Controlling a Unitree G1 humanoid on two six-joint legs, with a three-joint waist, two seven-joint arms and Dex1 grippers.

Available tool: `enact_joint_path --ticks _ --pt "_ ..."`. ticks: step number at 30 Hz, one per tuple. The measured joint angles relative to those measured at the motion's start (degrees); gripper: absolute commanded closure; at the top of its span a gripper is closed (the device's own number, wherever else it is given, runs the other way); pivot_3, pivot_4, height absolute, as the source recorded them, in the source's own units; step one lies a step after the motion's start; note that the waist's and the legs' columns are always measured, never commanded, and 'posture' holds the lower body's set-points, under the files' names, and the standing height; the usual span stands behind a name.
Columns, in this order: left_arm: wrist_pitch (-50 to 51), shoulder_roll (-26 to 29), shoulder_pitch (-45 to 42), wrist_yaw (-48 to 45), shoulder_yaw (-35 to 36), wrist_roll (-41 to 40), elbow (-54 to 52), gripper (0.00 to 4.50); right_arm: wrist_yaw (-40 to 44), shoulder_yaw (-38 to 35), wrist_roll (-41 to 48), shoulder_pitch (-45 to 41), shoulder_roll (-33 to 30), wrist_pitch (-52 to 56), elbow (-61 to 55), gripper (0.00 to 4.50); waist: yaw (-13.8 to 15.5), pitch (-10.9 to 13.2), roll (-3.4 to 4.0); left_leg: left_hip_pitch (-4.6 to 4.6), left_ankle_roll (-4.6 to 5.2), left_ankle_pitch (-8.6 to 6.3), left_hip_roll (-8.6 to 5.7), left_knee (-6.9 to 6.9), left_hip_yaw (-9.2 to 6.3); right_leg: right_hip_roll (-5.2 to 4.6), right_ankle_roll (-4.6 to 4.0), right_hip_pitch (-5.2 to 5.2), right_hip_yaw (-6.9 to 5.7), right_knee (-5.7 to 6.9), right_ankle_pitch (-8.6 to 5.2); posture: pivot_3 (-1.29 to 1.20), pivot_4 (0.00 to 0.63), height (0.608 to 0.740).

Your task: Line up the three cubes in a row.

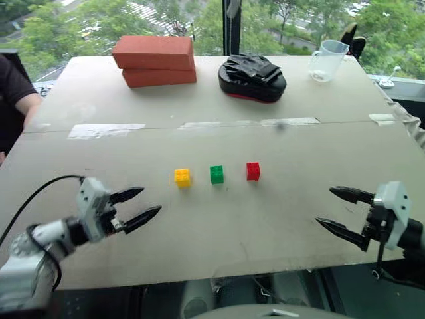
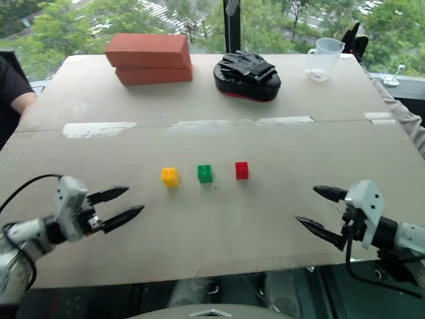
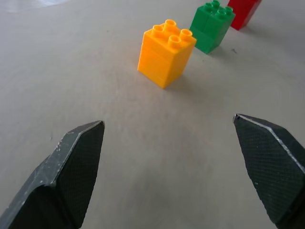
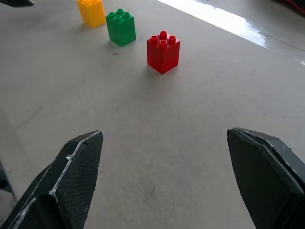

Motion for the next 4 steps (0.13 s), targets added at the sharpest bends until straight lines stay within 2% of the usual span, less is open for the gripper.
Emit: enact_joint_path --ticks 2,4 --pt "2.27 -1.81 6.09 2.89 3.97 -0.65 -4.70 0.08 1.69 -1.69 -0.42 3.60 0.07 -1.41 0.28 0.22 0.44 -0.01 0.20 -0.01 -0.01 0.00 0.01 0.00 -0.06 -0.07 0.00 0.02 -0.10 -0.01 0.00 0.00 0.150 0.740" --pt "3.52 -3.10 8.80 3.95 5.27 -0.97 -5.03 0.08 3.11 -2.69 -1.29 7.04 0.62 -2.77 1.56 0.22 0.68 -0.08 0.35 0.00 -0.01 0.00 0.01 0.00 -0.11 -0.09 0.00 0.03 -0.13 -0.02 -0.01 0.00 0.150 0.740"
